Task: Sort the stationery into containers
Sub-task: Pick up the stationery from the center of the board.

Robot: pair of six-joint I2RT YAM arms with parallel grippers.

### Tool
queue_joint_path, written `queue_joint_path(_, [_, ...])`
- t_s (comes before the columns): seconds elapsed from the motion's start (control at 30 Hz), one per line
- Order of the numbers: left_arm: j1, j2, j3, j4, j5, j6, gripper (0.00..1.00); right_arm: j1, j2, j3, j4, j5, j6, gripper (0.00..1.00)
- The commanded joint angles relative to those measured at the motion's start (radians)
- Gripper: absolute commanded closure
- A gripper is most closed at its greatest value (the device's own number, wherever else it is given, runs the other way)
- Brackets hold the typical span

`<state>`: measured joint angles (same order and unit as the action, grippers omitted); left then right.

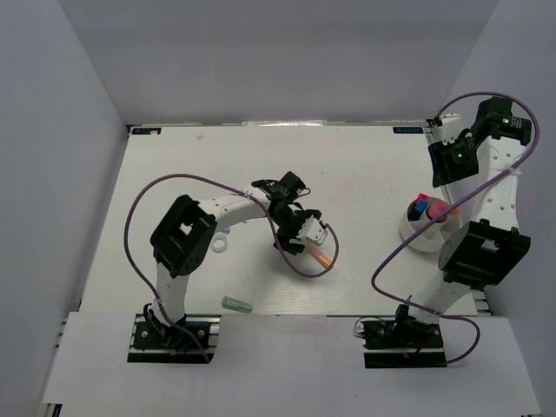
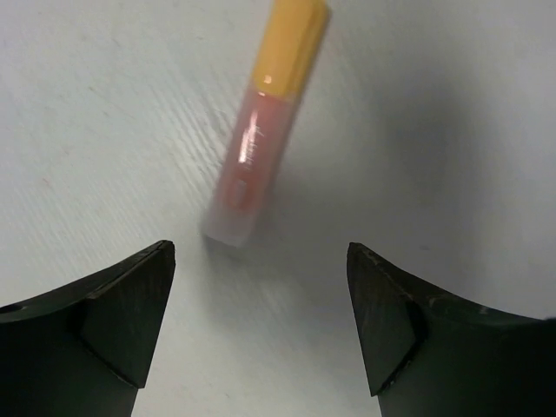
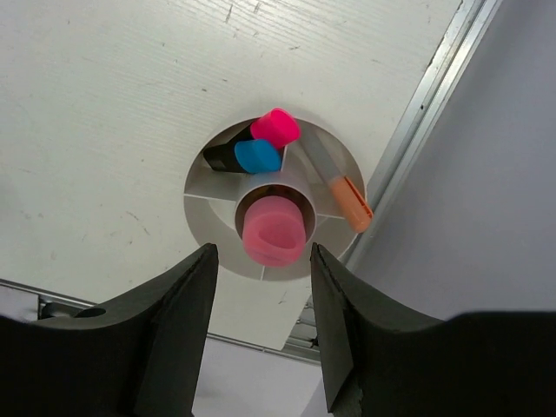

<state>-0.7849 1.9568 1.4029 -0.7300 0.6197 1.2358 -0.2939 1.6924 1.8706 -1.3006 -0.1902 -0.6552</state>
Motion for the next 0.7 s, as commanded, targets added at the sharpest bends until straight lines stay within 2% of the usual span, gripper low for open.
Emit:
queue_joint_path(0.0, [-0.008,0.048,0.059,0.046,0.021,0.047,0.11,0.004,-0.053,-0.004,-0.011,-0.023,0.017,0.47])
queue_joint_path(0.13, [-0.017,0.071,0.059,0.115,0.034,0.051,0.13,0.006,-0.048,-0.01,-0.012,-0.028,0.026,0.47])
queue_joint_path(0.23, [-0.028,0.109,0.1,0.061,0.048,0.076,0.17,0.009,-0.043,-0.013,-0.012,-0.034,0.034,0.47])
queue_joint_path(0.37, [-0.037,0.114,0.078,0.046,0.057,0.09,0.25,0.013,-0.036,0.005,-0.012,-0.051,0.048,0.47])
queue_joint_path(0.5, [-0.06,0.111,0.044,0.015,0.055,0.091,0.36,0.027,-0.031,0.004,-0.012,-0.084,0.065,0.47])
queue_joint_path(0.6, [-0.07,0.125,0.045,-0.022,0.057,0.077,0.49,0.038,-0.019,0.002,-0.012,-0.117,0.08,0.47])
queue_joint_path(0.67, [-0.079,0.125,0.05,-0.023,0.067,0.044,0.62,0.039,-0.01,0.009,-0.012,-0.14,0.094,0.47])
